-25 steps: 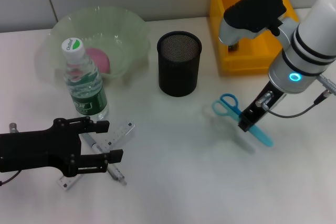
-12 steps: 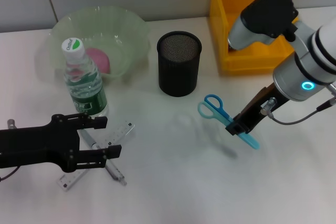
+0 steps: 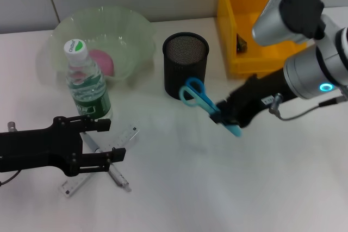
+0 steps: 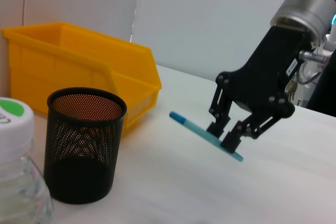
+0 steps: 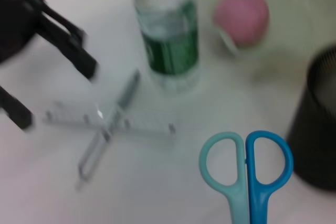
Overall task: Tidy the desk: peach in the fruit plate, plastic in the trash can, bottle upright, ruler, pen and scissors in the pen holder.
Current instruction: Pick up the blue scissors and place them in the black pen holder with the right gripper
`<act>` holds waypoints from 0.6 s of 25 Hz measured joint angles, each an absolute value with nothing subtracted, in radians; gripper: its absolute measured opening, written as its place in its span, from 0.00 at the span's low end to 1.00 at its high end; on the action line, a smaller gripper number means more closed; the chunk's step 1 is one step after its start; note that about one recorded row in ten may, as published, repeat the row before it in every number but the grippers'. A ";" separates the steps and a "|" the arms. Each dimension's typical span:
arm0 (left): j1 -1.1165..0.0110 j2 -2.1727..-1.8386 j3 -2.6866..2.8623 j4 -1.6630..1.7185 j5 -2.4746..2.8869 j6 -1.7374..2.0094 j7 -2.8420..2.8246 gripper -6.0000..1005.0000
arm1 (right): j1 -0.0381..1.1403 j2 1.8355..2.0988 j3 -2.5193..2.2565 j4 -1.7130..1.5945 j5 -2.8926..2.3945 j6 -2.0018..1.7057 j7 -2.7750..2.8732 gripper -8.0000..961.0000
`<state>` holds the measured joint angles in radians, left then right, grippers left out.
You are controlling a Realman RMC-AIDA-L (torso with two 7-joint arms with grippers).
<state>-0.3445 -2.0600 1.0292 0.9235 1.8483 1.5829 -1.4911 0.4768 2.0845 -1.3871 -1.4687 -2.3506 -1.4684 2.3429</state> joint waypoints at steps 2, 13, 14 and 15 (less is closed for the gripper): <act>-0.345 -2.060 1.029 0.923 1.849 1.582 -1.491 0.77 | 0.452 2.084 -1.367 -1.480 -2.257 -1.434 2.246 0.22; -0.347 -2.060 1.029 0.923 1.848 1.575 -1.509 0.77 | 0.416 2.082 -1.340 -1.365 -1.935 -1.167 1.911 0.23; -0.347 -2.061 1.029 0.923 1.849 1.575 -1.511 0.77 | 0.416 2.082 -1.340 -1.365 -1.935 -1.167 1.911 0.23; -0.347 -2.063 1.029 0.922 1.848 1.575 -1.515 0.77 | 0.423 2.082 -1.341 -1.336 -1.905 -1.139 1.881 0.24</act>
